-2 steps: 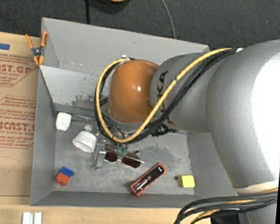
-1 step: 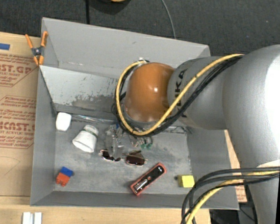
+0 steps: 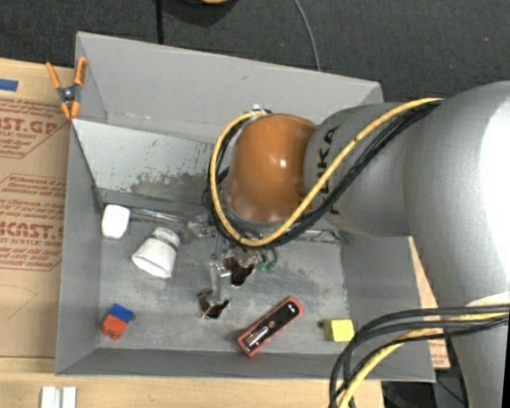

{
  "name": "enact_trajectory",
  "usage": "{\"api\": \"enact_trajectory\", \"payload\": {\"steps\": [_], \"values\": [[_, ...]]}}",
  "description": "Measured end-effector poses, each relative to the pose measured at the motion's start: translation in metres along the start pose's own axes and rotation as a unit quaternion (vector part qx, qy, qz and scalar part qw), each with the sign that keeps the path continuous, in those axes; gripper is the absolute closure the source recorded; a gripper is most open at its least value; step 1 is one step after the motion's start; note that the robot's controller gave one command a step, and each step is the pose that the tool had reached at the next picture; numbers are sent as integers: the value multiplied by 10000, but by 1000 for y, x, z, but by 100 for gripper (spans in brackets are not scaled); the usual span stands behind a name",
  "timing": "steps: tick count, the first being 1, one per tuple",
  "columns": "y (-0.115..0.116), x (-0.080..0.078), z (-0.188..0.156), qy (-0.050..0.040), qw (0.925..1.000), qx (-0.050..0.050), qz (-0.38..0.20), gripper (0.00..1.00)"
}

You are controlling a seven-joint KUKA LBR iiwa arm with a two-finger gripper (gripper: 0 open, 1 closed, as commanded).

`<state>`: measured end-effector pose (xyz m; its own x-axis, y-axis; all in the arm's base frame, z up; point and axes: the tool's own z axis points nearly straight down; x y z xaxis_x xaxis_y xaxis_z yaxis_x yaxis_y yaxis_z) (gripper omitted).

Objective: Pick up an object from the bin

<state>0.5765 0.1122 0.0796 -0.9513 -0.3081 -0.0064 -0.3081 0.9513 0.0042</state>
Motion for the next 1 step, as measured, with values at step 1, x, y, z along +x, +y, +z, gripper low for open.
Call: {"api": "enact_trajectory", "payload": {"steps": [1], "values": [[0, 0, 0, 2, 10000, 0, 0, 0]]}}
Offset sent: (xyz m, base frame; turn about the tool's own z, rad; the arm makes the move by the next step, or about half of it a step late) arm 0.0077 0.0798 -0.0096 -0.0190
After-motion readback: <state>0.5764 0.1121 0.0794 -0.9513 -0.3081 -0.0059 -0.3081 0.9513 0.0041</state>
